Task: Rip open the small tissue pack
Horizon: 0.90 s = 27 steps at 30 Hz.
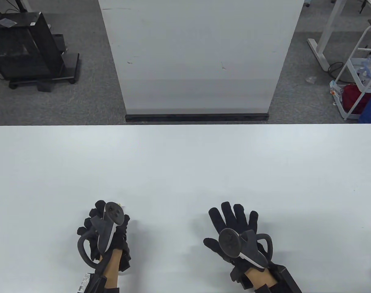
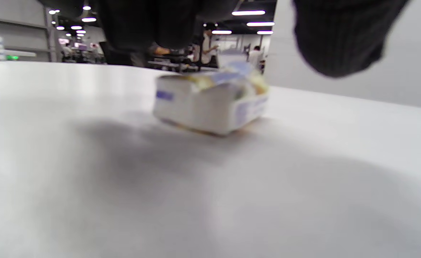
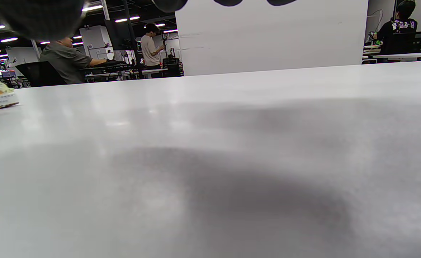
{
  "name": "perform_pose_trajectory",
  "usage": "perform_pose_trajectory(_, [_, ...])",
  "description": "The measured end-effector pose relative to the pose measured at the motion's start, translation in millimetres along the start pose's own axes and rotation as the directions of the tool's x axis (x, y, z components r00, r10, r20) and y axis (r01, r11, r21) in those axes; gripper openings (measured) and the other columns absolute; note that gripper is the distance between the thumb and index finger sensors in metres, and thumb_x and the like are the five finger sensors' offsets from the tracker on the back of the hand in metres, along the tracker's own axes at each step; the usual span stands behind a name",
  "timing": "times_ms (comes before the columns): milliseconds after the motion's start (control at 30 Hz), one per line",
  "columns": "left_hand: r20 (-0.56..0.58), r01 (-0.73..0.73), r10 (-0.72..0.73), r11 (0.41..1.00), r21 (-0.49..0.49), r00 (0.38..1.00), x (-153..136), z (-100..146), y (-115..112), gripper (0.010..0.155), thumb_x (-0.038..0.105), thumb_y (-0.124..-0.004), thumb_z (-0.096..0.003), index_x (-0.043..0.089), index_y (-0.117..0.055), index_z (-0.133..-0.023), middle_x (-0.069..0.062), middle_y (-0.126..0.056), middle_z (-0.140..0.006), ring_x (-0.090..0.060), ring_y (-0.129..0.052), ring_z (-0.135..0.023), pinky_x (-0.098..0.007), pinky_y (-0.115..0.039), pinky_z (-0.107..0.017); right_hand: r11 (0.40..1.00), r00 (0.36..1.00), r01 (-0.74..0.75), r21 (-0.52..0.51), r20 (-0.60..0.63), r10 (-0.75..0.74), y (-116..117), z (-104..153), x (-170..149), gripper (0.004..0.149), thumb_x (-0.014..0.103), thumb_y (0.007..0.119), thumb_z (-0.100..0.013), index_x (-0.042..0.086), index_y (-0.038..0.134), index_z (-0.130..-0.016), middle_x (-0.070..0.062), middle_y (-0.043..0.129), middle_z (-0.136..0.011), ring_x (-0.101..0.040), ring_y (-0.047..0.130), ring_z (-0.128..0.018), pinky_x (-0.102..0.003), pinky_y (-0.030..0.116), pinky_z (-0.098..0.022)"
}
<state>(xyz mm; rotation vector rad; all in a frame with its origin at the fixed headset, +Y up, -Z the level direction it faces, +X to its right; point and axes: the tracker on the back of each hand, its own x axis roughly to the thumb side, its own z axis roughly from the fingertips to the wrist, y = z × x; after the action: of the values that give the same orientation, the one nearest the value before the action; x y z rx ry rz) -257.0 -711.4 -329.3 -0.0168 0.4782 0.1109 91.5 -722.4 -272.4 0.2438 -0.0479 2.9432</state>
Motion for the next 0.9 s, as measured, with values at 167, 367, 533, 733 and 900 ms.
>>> perform_pose_trajectory(167, [0.147, -0.027, 0.023, 0.999, 0.028, 0.989, 20.1, 18.5, 7.9, 0.092, 0.066, -0.076, -0.0425, 0.026, -0.033, -0.113, -0.018, -0.039, -0.119, -0.053, -0.047, -0.107, -0.073, -0.036, -0.075, 1.0, 1.0, 0.005, 0.016, -0.003, -0.005, 2.0, -2.6, -1.4, 0.091, 0.075, 0.071, -0.042, 0.038, 0.039, -0.119, -0.005, 0.029, -0.127, -0.047, 0.031, -0.114, -0.076, 0.024, -0.072])
perform_pose_trajectory(367, [0.339, 0.024, -0.018, 1.0, -0.011, 0.94, 46.7, 41.5, 1.6, 0.091, 0.068, -0.075, -0.0417, 0.032, -0.031, -0.113, -0.015, -0.028, -0.121, -0.056, -0.034, -0.109, -0.075, -0.031, -0.074, 1.0, 1.0, -0.004, 0.021, -0.007, 0.004, 3.6, -3.7, -2.4, 0.091, 0.075, 0.071, -0.042, 0.038, 0.039, -0.119, -0.005, 0.03, -0.127, -0.047, 0.031, -0.114, -0.076, 0.024, -0.072])
perform_pose_trajectory(533, [0.464, 0.069, -0.051, 0.997, -0.022, 0.884, 66.4, 59.7, -7.8, 0.089, 0.069, -0.074, -0.041, 0.035, -0.034, -0.113, -0.015, -0.026, -0.122, -0.056, -0.03, -0.109, -0.076, -0.029, -0.074, 1.0, 1.0, -0.003, 0.014, -0.005, 0.003, 2.7, -3.2, -1.6, 0.091, 0.075, 0.071, -0.042, 0.038, 0.039, -0.119, -0.005, 0.03, -0.127, -0.047, 0.031, -0.114, -0.076, 0.024, -0.072])
perform_pose_trajectory(733, [0.547, 0.114, -0.082, 0.993, -0.024, 0.833, 83.6, 78.4, -17.0, 0.089, 0.069, -0.074, -0.0408, 0.035, -0.034, -0.113, -0.014, -0.026, -0.122, -0.056, -0.029, -0.109, -0.076, -0.029, -0.074, 1.0, 1.0, -0.002, 0.012, -0.006, 0.002, 4.0, -3.5, -2.4, 0.091, 0.074, 0.071, -0.043, 0.037, 0.039, -0.119, -0.005, 0.03, -0.127, -0.047, 0.032, -0.114, -0.076, 0.024, -0.072])
perform_pose_trajectory(900, [0.574, 0.155, -0.099, 0.987, -0.049, 0.813, 90.5, 84.1, -26.2, 0.089, 0.069, -0.074, -0.0409, 0.034, -0.034, -0.113, -0.015, -0.027, -0.122, -0.056, -0.03, -0.109, -0.076, -0.03, -0.074, 1.0, 1.0, 0.001, 0.011, -0.01, -0.001, 3.6, -3.6, -3.0, 0.091, 0.074, 0.071, -0.042, 0.037, 0.039, -0.119, -0.005, 0.03, -0.127, -0.047, 0.032, -0.114, -0.076, 0.024, -0.072])
